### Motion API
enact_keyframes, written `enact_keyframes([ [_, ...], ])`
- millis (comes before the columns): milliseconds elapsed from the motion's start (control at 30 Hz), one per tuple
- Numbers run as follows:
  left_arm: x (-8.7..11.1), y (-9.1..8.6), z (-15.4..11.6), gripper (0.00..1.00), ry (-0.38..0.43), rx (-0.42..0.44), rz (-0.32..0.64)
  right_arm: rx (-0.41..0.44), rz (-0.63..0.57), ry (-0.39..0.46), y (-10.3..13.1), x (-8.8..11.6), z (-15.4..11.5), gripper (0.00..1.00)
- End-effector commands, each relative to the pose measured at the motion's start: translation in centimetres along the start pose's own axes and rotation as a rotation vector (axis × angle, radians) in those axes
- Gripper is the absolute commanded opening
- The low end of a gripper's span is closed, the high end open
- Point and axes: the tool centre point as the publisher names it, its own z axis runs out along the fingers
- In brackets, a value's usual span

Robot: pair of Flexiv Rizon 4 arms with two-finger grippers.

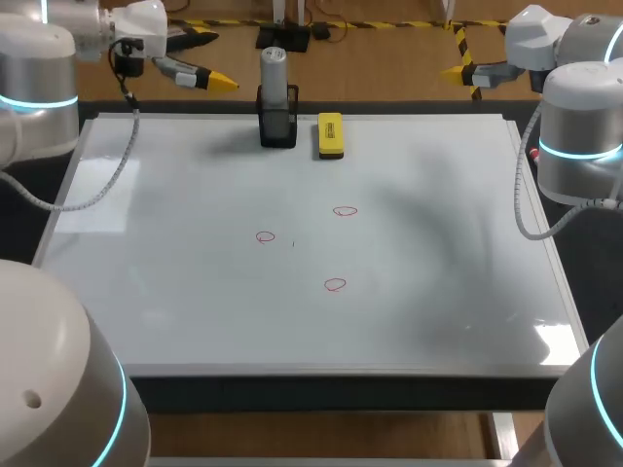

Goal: Pick up the inspection probe, press it on each red-marked spot on the whiteboard one by one, put down the probe, pick up the eraser, and wipe off all the red marks.

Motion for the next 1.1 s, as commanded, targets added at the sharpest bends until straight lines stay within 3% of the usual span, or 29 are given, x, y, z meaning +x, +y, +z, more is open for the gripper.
enact_keyframes([
  [33,-1.0,0.1,1.1,1.00,0.141,-0.005,0.007,0.001,0.000,0.001,0.0,0.0,0.0,1.00],
  [433,-1.2,0.4,4.6,1.00,0.207,-0.016,-0.002,0.001,0.000,0.001,0.0,0.0,0.0,1.00],
  [1100,-1.3,1.9,8.1,1.00,0.204,0.001,-0.031,0.001,0.000,0.001,0.0,0.0,0.0,1.00],
])
